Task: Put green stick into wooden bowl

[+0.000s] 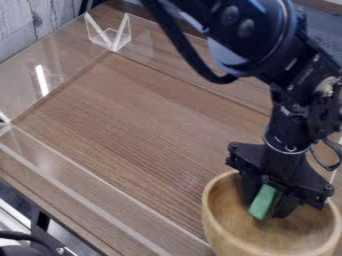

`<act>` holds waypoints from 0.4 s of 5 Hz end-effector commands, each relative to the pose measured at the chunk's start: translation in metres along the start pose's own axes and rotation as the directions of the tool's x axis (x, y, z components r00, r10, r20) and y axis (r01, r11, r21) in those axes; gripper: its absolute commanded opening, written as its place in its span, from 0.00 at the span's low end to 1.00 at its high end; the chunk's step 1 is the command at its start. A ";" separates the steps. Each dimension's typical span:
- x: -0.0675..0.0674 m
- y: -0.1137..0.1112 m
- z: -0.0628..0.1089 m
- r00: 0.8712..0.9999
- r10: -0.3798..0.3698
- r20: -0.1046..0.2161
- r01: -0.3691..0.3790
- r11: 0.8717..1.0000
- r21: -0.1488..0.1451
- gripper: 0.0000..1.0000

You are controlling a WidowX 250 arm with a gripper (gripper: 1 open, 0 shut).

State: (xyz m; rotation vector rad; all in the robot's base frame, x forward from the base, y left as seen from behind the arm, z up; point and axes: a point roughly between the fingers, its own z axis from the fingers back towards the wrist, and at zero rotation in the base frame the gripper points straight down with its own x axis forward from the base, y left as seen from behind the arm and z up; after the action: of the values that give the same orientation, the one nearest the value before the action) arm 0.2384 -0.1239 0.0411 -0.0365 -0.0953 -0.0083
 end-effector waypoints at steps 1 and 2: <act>0.008 0.003 0.013 0.999 0.016 0.048 -0.015 1.000 -0.027 0.00; 0.009 0.006 0.013 0.999 0.025 0.048 -0.023 0.999 -0.032 0.00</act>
State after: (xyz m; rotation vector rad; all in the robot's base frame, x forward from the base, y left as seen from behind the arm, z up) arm 0.2399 -0.1163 0.0406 -0.0462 -0.0918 0.0102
